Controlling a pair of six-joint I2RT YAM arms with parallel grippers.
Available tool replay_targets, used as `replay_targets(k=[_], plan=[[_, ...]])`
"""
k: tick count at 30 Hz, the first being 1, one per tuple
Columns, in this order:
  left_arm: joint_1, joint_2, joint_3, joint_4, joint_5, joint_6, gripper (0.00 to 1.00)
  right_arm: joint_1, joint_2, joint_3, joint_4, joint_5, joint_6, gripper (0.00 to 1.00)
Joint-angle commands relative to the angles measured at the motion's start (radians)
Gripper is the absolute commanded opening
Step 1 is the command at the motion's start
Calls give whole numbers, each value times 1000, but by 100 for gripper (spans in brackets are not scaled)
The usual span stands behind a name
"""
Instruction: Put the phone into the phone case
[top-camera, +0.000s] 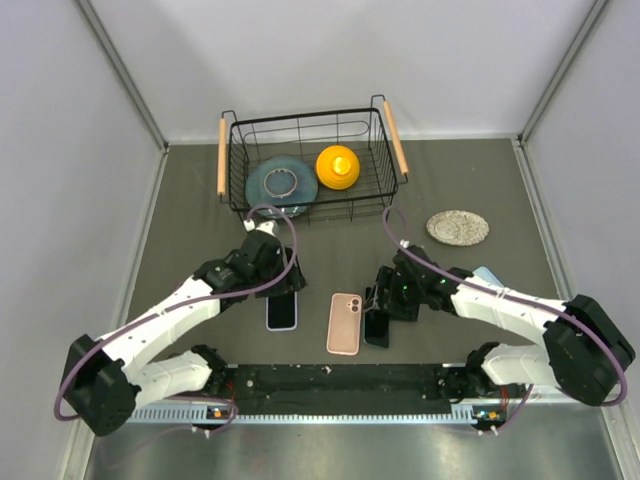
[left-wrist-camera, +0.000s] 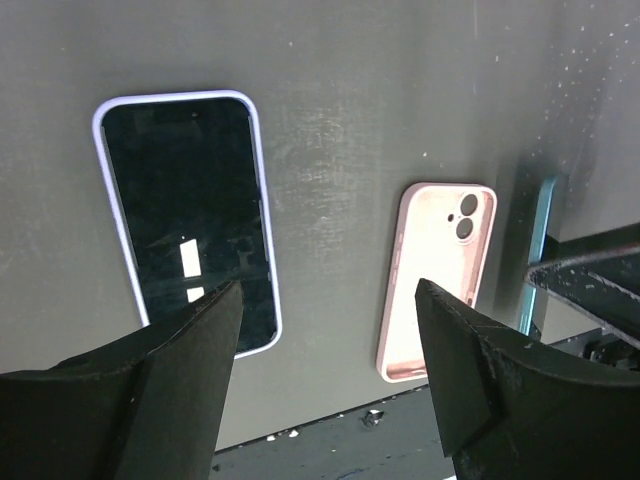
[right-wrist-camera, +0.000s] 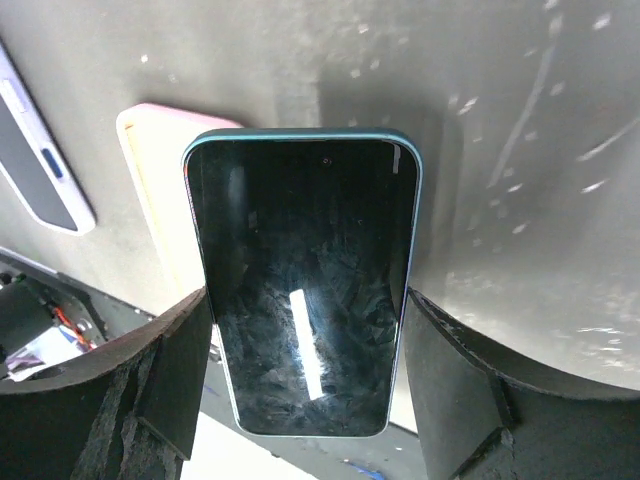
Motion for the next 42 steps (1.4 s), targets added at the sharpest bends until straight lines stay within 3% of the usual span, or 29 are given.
replay_targets(k=[1, 11, 25, 31, 42], plan=[[28, -44, -19, -23, -11, 61, 75, 94, 2, 102, 48, 27, 162, 43], [55, -84, -36, -37, -13, 91, 76, 228, 196, 269, 68, 107, 239, 44], [71, -98, -62, -28, -8, 100, 76, 295, 259, 277, 39, 171, 292, 48], [73, -100, -52, -18, 3, 100, 76, 326, 258, 306, -65, 254, 307, 58], [73, -120, -65, -17, 18, 91, 76, 331, 295, 319, -113, 277, 325, 66]])
